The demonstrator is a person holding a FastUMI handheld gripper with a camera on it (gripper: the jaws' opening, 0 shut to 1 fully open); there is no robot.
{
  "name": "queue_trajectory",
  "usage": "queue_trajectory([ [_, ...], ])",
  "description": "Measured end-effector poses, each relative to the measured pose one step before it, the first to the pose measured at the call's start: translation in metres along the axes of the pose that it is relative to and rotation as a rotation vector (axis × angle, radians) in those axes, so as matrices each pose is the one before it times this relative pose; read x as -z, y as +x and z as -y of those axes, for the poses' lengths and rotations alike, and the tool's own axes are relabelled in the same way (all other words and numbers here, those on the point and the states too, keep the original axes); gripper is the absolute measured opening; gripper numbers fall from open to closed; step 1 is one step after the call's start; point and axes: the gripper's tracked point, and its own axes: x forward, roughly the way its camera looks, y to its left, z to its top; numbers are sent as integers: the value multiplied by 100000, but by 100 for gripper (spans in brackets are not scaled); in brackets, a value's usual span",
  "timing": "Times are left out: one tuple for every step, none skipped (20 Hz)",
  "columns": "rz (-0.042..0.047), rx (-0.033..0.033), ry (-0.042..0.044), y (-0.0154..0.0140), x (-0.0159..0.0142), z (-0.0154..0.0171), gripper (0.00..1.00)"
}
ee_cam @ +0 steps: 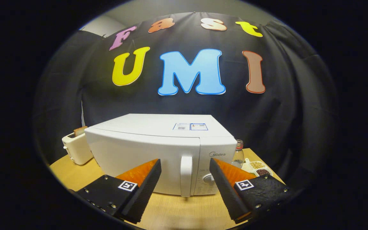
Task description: Open the microwave, put the food inside, and close the microwave door.
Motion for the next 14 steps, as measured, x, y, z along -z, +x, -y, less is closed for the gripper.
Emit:
queue_trajectory([
  [-1752, -162, 172, 558, 574, -30, 96],
  [-1487, 865, -135, 586, 627, 145, 91],
  [-1646, -284, 239, 437, 457, -70, 83],
  [-1776, 49, 251, 553, 642, 56, 80],
  [-1154, 134, 132, 488, 318, 23, 80],
  [-1072, 494, 20, 324, 313, 172, 74],
  [-1422, -520, 814, 236, 304, -98, 72],
  [-1078, 1310, 167, 334, 347, 281, 71],
  [-337, 72, 345, 252, 31, 35, 59],
  [-616, -252, 860, -179, 55, -149, 43],
  [-486, -315, 516, 203, 43, -44, 42],
  [-840, -1515, 632, 173, 66, -456, 43],
  [529, 869, -363, -1603, -583, 224, 41],
  [-1058, 58, -833, 1173, 598, -190, 27],
])
